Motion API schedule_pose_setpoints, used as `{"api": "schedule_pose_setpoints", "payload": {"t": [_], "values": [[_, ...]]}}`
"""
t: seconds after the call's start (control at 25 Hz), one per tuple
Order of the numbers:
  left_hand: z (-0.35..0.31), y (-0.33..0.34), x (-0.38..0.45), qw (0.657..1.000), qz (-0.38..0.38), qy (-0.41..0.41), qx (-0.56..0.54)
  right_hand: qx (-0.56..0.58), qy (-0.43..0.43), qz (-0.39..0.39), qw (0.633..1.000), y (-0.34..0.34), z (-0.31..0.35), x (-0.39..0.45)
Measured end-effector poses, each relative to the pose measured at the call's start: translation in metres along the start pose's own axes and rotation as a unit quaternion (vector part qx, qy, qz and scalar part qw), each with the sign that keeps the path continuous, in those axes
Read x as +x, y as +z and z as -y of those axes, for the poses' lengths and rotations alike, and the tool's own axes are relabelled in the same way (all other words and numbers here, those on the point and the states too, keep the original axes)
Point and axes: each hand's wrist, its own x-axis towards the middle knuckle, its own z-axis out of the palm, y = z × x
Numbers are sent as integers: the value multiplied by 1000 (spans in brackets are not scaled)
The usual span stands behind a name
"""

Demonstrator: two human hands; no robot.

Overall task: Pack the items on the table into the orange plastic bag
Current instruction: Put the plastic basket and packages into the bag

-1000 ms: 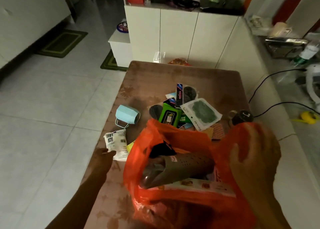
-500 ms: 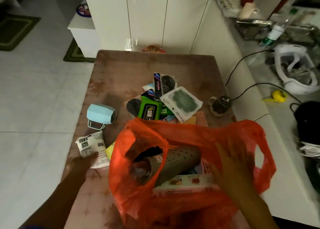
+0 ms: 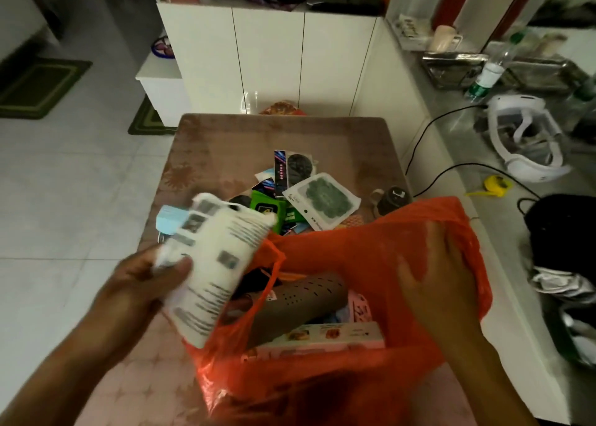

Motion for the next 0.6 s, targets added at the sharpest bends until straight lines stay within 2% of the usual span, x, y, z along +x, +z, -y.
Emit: {"api": "schedule_pose_setpoints", "payload": {"t": [0.12, 0.24, 0.32, 0.4, 0.44, 0.52, 0.6], "values": [[20, 91, 12, 981, 144, -104, 74, 47, -16, 16, 999, -8, -1, 0], [78, 150, 35, 957, 210, -144, 138, 81, -31, 35, 996, -17, -7, 0], [113, 171, 46, 942, 172, -91, 274, 94, -33, 42, 994, -16, -12, 0], [131, 178, 49, 892, 70, 6, 446, 102, -42, 42, 993, -15, -18, -3], [129, 177, 45, 870, 43, 53, 488, 107, -44, 46, 992, -13, -19, -5], [115, 164, 32, 860, 24, 132, 492, 108, -50, 57, 991, -7, -18, -7], [95, 138, 14, 893, -48, 187, 406, 115, -49, 81, 989, 4, -14, -11]]}}
